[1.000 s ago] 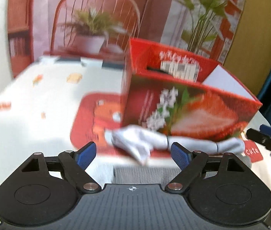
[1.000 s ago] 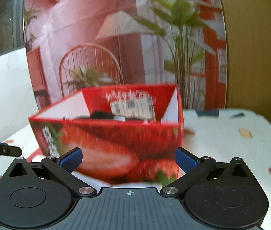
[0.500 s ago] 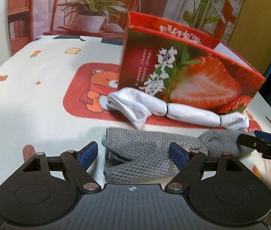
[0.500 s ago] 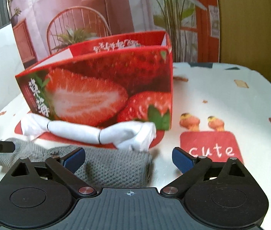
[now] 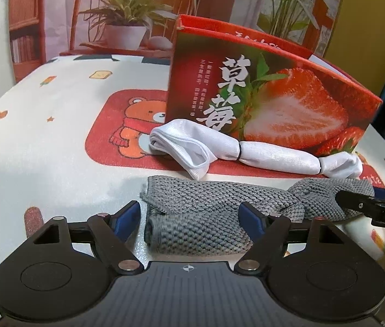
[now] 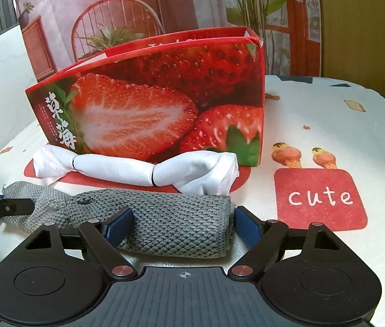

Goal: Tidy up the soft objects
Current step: 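Move the left gripper to the grey knit towel and close on it, then lift the grey towel with the left gripper and carry it over the box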

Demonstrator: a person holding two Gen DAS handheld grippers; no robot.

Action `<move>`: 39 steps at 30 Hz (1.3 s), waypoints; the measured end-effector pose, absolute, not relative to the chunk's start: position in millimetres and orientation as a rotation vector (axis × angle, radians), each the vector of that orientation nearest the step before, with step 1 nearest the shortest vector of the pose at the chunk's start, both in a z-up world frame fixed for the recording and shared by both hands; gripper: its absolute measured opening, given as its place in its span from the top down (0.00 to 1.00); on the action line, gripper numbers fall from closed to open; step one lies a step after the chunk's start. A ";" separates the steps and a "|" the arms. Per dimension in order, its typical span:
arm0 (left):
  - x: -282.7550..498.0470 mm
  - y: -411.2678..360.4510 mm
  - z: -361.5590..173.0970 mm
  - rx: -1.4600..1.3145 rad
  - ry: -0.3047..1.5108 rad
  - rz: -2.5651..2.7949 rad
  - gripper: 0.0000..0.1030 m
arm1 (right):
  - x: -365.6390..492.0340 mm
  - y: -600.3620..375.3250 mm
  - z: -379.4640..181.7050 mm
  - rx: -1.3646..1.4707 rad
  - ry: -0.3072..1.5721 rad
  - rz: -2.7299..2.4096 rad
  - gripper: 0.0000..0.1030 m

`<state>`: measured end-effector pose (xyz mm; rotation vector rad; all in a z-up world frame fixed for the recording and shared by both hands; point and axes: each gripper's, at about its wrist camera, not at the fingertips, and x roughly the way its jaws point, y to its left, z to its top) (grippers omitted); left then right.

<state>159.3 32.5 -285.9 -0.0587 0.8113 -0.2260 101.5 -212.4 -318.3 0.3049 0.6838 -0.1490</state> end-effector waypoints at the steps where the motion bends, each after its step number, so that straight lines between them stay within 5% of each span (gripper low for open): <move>1: 159.4 31.4 -286.1 -0.052 0.809 -0.227 0.21 | 101.4 -211.6 -318.5 0.300 0.682 -0.150 0.24; 7: 158.4 34.8 -285.2 -0.069 0.804 -0.238 0.25 | 101.0 -210.9 -318.2 0.302 0.678 -0.144 0.31; 18: 154.4 32.3 -284.5 -0.097 0.801 -0.329 0.73 | 97.4 -210.1 -315.7 0.332 0.672 -0.096 0.60; 28: 153.5 36.1 -280.0 -0.100 0.774 -0.312 0.81 | 92.8 -206.9 -303.7 0.334 0.619 -0.067 0.76; 39: 142.8 38.9 -257.4 -0.092 0.664 -0.315 0.81 | 86.9 -198.9 -284.0 0.292 0.540 -0.032 0.78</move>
